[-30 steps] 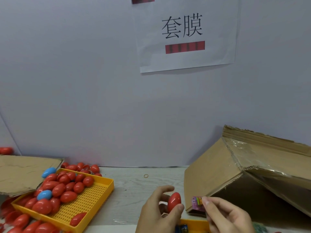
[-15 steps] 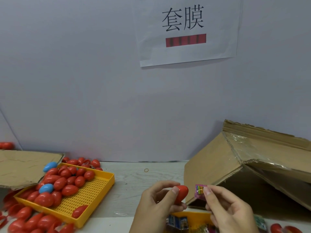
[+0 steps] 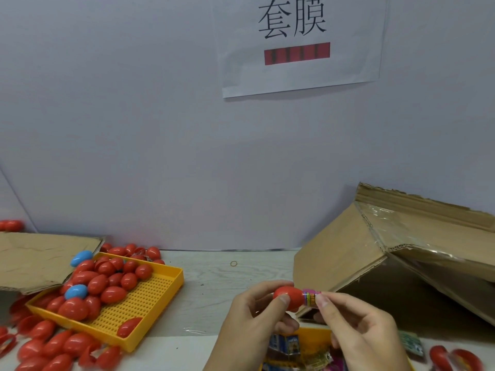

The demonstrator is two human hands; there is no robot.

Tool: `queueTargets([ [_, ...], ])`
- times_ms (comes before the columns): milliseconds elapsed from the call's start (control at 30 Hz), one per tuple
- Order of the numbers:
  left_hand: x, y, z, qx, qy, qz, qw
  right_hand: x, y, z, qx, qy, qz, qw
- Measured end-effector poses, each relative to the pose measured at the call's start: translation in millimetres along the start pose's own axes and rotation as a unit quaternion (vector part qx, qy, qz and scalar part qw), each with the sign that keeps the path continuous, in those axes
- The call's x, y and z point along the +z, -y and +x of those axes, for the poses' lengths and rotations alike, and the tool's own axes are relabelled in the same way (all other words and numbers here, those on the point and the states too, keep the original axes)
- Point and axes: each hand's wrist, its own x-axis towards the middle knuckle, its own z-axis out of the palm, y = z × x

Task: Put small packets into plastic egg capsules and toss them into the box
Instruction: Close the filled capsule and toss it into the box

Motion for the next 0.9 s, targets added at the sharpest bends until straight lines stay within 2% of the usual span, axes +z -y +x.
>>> queueTargets([
  [900, -0.7, 1.9, -2.4, -0.010, 0.021, 0.083, 0.996, -3.3, -4.2, 4.5, 0.012, -0.020, -0.002, 1.000],
])
